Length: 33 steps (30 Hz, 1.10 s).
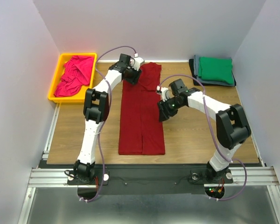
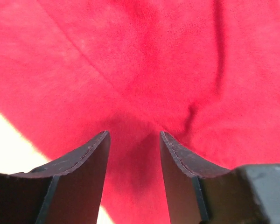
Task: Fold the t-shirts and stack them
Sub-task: Fold the tshirt
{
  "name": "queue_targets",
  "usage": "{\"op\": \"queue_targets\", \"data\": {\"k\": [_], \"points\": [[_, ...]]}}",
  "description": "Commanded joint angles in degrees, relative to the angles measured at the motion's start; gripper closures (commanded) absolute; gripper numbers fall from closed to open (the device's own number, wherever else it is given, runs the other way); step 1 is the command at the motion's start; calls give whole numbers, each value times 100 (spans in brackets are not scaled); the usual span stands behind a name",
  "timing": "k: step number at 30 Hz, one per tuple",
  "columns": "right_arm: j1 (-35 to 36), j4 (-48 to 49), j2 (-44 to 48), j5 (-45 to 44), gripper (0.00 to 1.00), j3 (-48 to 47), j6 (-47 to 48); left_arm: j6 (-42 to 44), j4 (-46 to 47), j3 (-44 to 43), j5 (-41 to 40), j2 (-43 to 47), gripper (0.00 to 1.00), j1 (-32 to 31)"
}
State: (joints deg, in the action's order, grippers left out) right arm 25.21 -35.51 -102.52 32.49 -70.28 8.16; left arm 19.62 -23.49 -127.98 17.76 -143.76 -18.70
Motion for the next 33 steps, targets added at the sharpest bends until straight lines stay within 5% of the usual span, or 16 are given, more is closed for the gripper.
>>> {"op": "queue_targets", "data": {"k": [1,4,10,14,19,26,33], "points": [[28,88,610,-708,47,-302,291,51,309,395,26,1691,41,-11],[19,-17,566,-727,52,-460,203,226,677,1589,210,3137,39,6],[255,-368,1611,-322,52,-4,887,1516,1260,5306,1123,6005,29,121],[852,-922,2288,-673,50,601,1951,3699,-153,6977,1818,8147,29,121],[1889,-1169,2711,-1244,45,1411,2672,4927,-1526,8578,1837,9847,27,16],[3242,-29,2387,-2027,45,1948,2691,5404,-1985,9440,1723,10167,28,-388],[3753,631,2131,-2501,45,2264,2497,6062,-2011,9511,1705,9718,27,-687]]}}
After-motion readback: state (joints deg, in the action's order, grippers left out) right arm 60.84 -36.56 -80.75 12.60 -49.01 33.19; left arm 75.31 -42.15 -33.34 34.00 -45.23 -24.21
